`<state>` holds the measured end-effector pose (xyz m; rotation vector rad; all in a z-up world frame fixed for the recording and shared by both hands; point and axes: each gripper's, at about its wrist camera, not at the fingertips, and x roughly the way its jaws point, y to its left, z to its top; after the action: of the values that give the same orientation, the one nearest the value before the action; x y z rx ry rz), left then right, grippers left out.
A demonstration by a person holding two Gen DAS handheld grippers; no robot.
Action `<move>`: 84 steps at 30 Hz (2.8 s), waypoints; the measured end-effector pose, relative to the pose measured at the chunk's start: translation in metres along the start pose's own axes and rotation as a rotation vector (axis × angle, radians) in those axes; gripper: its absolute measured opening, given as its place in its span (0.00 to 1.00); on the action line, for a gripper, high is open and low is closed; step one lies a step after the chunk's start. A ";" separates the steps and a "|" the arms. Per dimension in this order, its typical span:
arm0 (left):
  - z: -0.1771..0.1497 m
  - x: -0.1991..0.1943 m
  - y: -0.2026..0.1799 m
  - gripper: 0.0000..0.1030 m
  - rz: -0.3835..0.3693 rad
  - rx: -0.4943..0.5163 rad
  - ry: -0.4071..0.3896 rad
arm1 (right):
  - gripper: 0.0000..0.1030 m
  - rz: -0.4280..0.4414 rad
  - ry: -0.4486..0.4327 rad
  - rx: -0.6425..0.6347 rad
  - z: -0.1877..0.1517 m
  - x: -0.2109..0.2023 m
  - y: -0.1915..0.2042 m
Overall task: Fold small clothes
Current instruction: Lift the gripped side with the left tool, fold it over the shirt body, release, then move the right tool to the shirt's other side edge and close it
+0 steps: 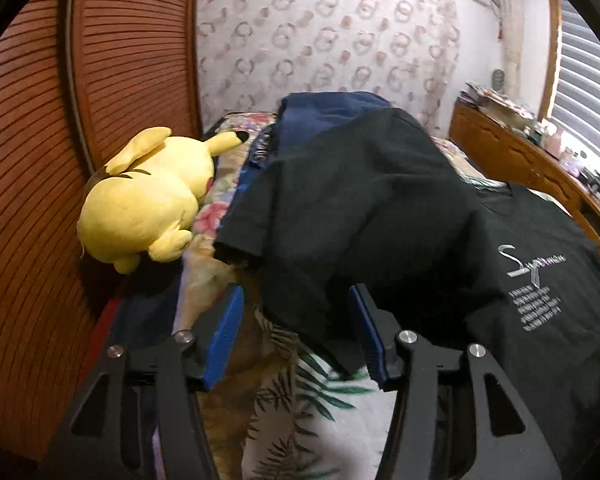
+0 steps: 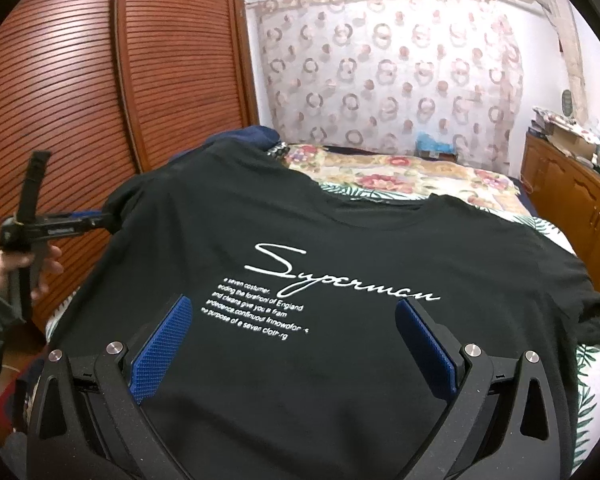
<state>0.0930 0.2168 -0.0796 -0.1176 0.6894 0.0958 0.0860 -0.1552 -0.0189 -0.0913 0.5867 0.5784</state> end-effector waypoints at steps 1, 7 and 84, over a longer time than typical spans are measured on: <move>0.000 0.003 0.001 0.52 -0.011 -0.007 -0.002 | 1.00 -0.001 0.002 -0.002 0.000 0.001 0.000; 0.002 -0.003 0.001 0.02 -0.073 -0.014 -0.048 | 1.00 -0.010 0.005 0.000 -0.002 0.001 -0.001; 0.003 0.036 -0.202 0.52 -0.277 0.278 0.156 | 0.83 -0.315 0.155 0.107 0.008 -0.020 -0.233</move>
<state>0.1485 0.0192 -0.0849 0.0474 0.8284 -0.2772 0.2022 -0.3585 -0.0200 -0.1256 0.7368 0.2349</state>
